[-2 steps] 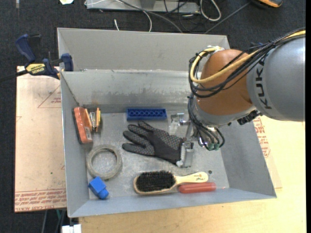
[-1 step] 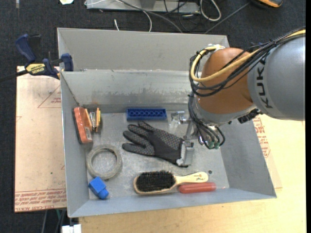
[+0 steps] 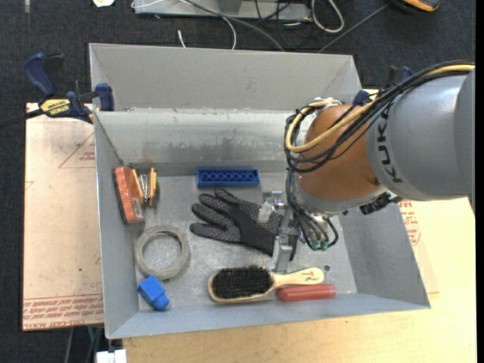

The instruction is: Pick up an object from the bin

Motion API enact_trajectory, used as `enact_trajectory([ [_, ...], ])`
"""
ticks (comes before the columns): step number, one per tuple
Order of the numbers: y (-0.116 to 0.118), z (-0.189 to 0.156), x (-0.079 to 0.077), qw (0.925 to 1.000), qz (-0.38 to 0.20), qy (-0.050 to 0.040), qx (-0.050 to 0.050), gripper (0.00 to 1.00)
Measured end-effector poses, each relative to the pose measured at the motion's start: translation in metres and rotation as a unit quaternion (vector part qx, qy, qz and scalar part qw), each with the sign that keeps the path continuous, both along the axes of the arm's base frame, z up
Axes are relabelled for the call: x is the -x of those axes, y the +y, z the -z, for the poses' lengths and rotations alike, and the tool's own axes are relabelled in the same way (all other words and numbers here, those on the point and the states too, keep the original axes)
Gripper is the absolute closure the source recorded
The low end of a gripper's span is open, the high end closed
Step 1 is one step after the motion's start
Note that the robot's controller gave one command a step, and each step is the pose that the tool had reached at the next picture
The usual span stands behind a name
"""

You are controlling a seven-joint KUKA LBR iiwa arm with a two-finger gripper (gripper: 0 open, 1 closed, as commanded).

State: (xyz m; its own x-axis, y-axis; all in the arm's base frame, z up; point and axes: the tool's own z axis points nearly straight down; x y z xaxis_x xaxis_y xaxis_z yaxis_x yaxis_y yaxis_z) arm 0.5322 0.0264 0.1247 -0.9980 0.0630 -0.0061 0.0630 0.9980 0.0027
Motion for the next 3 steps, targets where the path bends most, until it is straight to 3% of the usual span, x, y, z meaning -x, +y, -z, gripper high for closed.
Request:
enact_trajectory([
  [1, 0.002, 0.041, 0.0, 0.9999, 0.01, 0.0022, 0.0, 0.0],
  [2, -0.008, 0.05, 0.001, 0.9994, 0.034, -0.0027, -0.001, 1.0],
  [3, -0.008, 0.05, 0.001, 0.9994, 0.034, -0.0027, -0.001, 1.0],
])
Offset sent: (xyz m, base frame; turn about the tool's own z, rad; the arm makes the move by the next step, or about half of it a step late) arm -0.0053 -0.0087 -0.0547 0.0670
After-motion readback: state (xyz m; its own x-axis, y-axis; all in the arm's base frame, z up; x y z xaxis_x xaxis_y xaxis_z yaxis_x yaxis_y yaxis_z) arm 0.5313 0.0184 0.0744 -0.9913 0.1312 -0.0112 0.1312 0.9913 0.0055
